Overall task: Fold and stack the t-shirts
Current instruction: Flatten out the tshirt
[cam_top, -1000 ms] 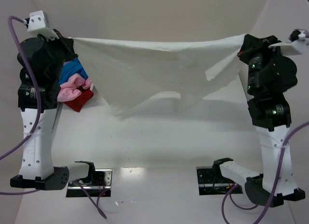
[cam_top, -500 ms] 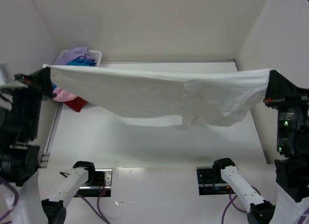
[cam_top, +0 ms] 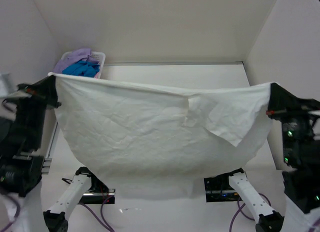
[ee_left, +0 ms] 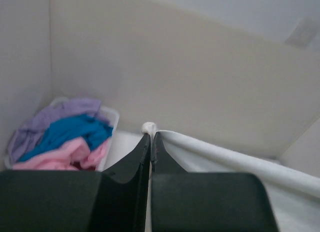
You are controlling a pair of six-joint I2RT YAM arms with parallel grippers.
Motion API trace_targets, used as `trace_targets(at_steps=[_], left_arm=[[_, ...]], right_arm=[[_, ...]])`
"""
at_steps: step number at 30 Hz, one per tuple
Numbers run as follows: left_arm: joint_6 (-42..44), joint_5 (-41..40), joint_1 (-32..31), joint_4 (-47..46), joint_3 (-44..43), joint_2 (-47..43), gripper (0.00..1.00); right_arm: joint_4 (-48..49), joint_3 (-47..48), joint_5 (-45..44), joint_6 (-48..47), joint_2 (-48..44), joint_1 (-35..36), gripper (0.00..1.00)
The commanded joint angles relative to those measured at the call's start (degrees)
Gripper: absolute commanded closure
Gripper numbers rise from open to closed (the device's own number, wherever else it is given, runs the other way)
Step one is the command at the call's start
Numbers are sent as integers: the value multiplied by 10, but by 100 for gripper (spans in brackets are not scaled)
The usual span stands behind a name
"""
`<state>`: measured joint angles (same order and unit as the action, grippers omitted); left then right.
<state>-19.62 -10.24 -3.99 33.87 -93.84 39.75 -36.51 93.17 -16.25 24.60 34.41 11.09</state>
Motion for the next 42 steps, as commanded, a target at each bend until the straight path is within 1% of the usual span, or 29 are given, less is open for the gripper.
trace_targets(at_steps=[1, 3, 4, 5, 7, 8, 10, 11, 13, 15, 16, 20, 21, 22, 25, 27, 31, 42], left_arm=[[10, -27, 1, -58, 84, 87, 100], [4, -16, 1, -82, 128, 105, 100], [4, -9, 1, -109, 151, 119, 100], [-2, -9, 1, -123, 196, 126, 100], [-2, -9, 1, -154, 233, 155, 100], [-2, -9, 1, -162, 248, 167, 100], [-2, -4, 1, -189, 285, 204, 100], [-2, -4, 1, -199, 296, 216, 100], [-2, -10, 1, -229, 322, 253, 100], [-2, -26, 1, -242, 322, 280, 100], [-2, -26, 1, -255, 322, 310, 100], [-7, -31, 1, -279, 287, 388, 100], [-7, -31, 1, -279, 261, 403, 100], [-7, -22, 1, -285, 249, 431, 100], [-7, -10, 1, -290, 210, 474, 100], [-7, -10, 1, -297, 204, 488, 100], [-12, -4, 1, -311, 191, 517, 100], [11, -4, 1, -311, 76, 619, 100]], right_arm=[[49, -82, -56, -3, 77, -1, 100], [76, -144, -62, 3, 100, -1, 100], [110, -168, -62, 3, 106, -1, 100], [128, -217, -67, 15, 106, -1, 100], [172, -263, -76, 35, 129, -1, 100], [187, -302, -76, 44, 137, -1, 100], [219, -335, -81, 59, 169, -1, 100], [250, -360, -81, 67, 181, -1, 100], [279, -380, -93, 77, 205, -1, 100], [315, -394, -93, 77, 242, -20, 100], [324, -399, -88, 77, 254, -27, 100], [375, -399, -76, 77, 320, -46, 100], [388, -390, -76, 71, 332, -46, 100], [395, -375, -70, 61, 342, -46, 100], [406, -339, -70, 44, 389, -46, 100], [413, -326, -70, 33, 415, -51, 100], [438, -320, -62, 26, 439, -64, 100], [443, -244, -27, 26, 500, -113, 100]])
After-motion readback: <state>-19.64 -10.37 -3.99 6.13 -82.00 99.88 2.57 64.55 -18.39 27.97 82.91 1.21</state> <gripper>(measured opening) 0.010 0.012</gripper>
